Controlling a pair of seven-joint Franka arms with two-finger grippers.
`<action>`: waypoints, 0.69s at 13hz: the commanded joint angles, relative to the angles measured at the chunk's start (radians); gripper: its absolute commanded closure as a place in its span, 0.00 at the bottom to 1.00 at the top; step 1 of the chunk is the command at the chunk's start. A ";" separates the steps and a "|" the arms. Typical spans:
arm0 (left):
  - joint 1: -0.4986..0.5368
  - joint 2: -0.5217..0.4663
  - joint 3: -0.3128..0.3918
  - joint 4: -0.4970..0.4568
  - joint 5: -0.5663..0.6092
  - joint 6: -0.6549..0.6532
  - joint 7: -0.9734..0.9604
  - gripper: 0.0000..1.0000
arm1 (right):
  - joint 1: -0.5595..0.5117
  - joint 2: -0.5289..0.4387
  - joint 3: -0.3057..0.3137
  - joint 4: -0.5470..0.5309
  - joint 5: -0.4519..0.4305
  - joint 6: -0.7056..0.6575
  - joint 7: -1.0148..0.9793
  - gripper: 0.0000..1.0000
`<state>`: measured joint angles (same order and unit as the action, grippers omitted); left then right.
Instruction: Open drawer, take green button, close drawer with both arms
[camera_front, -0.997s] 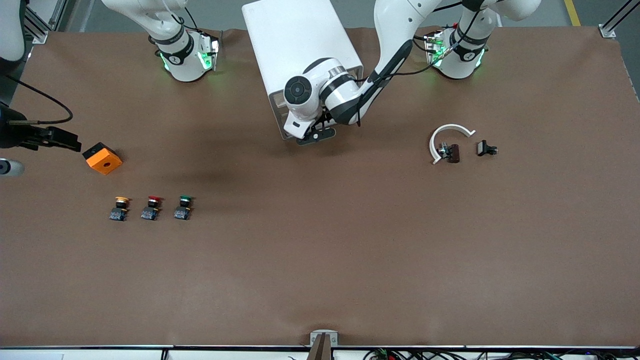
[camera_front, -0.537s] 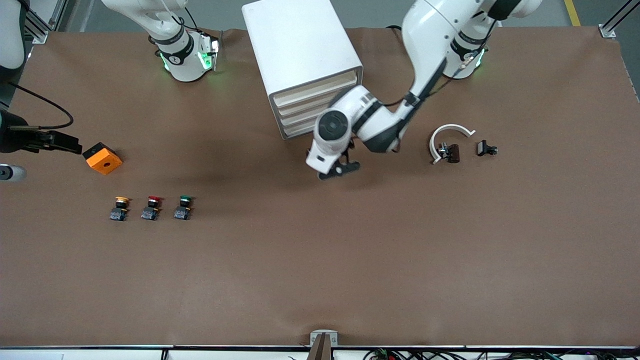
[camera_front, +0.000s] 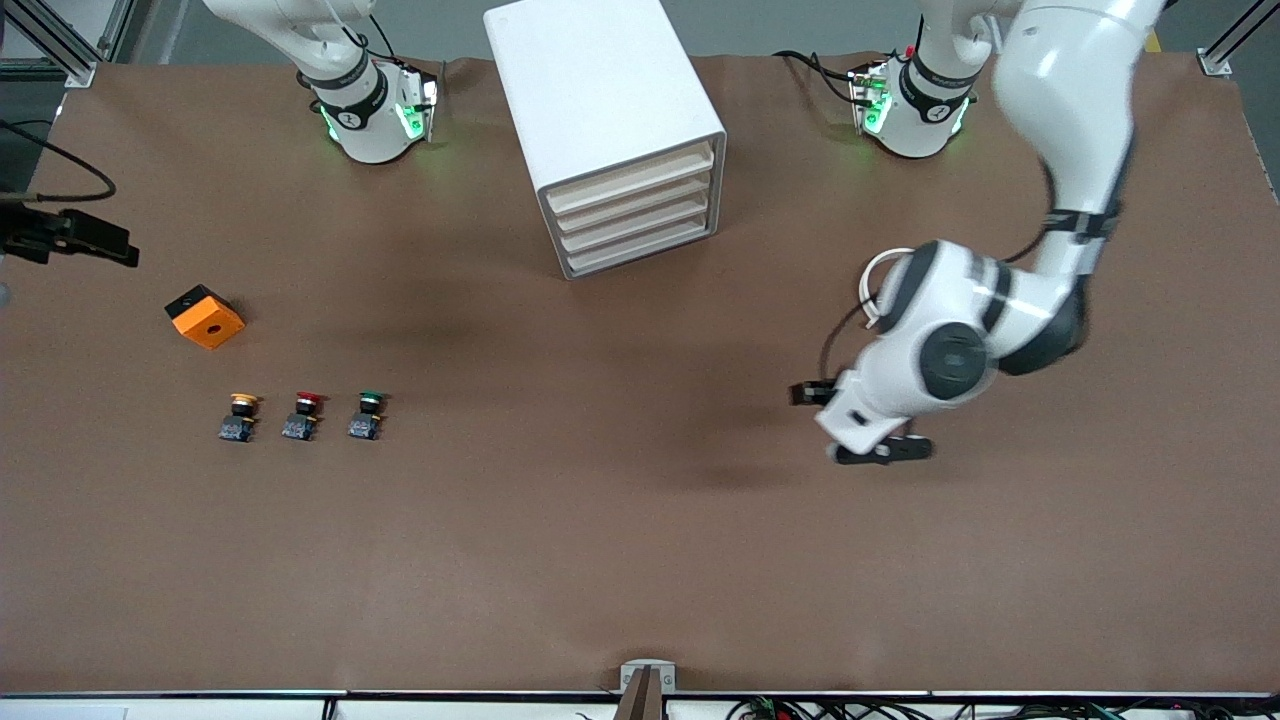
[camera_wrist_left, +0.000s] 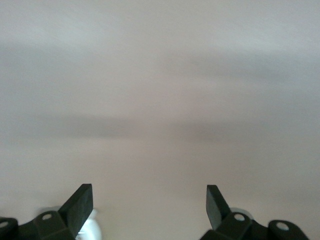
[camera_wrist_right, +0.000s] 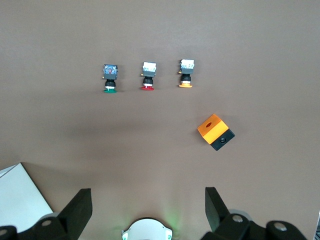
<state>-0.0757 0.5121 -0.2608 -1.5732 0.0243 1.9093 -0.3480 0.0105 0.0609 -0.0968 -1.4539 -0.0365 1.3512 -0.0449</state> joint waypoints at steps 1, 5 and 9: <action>0.117 -0.102 -0.012 -0.028 0.051 -0.041 0.147 0.00 | -0.038 -0.042 0.003 -0.010 0.014 -0.007 0.000 0.00; 0.262 -0.211 -0.015 -0.016 0.109 -0.078 0.387 0.00 | -0.040 -0.090 0.006 -0.016 0.014 -0.009 -0.009 0.00; 0.330 -0.300 -0.009 -0.015 0.105 -0.078 0.511 0.00 | -0.038 -0.105 0.012 -0.019 0.041 0.011 -0.009 0.00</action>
<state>0.2396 0.2619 -0.2621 -1.5715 0.1208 1.8413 0.1442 -0.0172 -0.0219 -0.0959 -1.4548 -0.0267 1.3458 -0.0461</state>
